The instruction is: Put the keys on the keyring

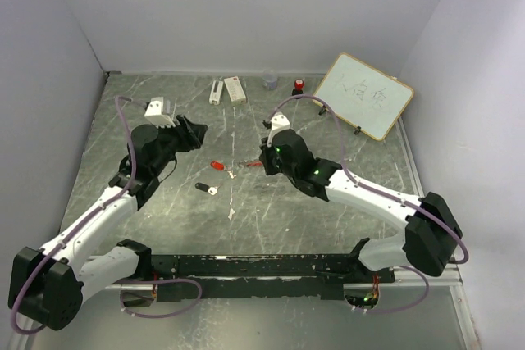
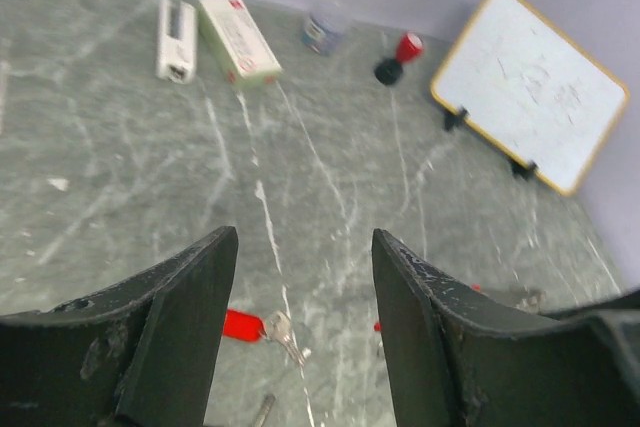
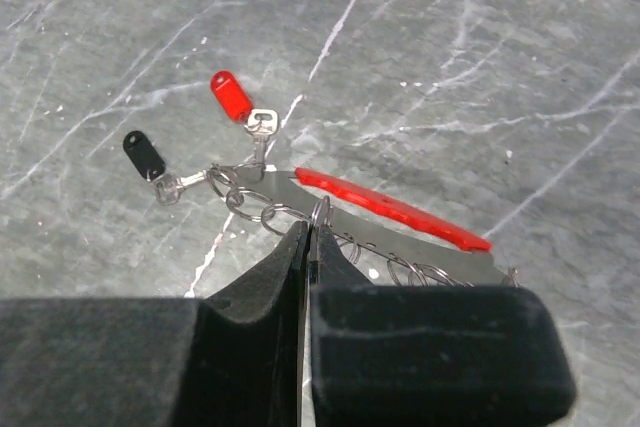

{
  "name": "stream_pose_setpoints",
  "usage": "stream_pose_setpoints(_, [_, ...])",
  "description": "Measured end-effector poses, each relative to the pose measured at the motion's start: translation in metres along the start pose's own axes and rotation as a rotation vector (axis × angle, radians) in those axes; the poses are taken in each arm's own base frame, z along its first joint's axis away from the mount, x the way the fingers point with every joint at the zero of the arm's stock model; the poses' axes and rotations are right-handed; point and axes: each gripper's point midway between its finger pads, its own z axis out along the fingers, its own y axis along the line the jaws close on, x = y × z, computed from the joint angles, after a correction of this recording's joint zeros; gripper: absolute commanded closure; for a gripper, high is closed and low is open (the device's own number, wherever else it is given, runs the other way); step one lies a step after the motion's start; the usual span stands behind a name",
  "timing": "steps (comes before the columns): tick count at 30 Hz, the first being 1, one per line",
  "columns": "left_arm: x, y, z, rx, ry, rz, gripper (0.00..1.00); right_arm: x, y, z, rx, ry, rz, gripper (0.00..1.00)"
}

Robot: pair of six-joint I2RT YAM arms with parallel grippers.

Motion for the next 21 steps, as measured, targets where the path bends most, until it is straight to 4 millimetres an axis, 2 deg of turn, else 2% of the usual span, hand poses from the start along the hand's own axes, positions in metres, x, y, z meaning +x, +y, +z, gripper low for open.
stream_pose_setpoints(6, [0.041,-0.016,-0.008,0.161,0.093,-0.011,0.33,0.007,-0.017,-0.007,0.067,0.004,0.023,1.00])
stream_pose_setpoints(9, [0.052,-0.021,-0.015,0.212,0.120,-0.026,0.34,0.025,-0.027,-0.007,0.092,0.038,0.040,1.00])
stream_pose_setpoints(13, [0.056,-0.031,-0.024,0.272,0.126,-0.049,0.34,0.062,-0.033,-0.007,0.094,0.116,0.067,1.00])
stream_pose_setpoints(15, [0.057,-0.035,-0.030,0.292,0.124,-0.059,0.34,0.080,-0.033,-0.009,0.084,0.159,0.080,0.88])
stream_pose_setpoints(16, [0.056,-0.037,-0.033,0.300,0.120,-0.062,0.34,0.087,-0.033,-0.011,0.080,0.176,0.087,0.74])
stream_pose_setpoints(19, [0.055,-0.045,-0.040,0.327,0.110,-0.064,0.34,0.100,-0.031,-0.020,0.055,0.202,0.106,0.62])
stream_pose_setpoints(21, [0.054,-0.048,-0.042,0.340,0.107,-0.063,0.35,0.099,-0.030,-0.030,0.034,0.183,0.119,0.50])
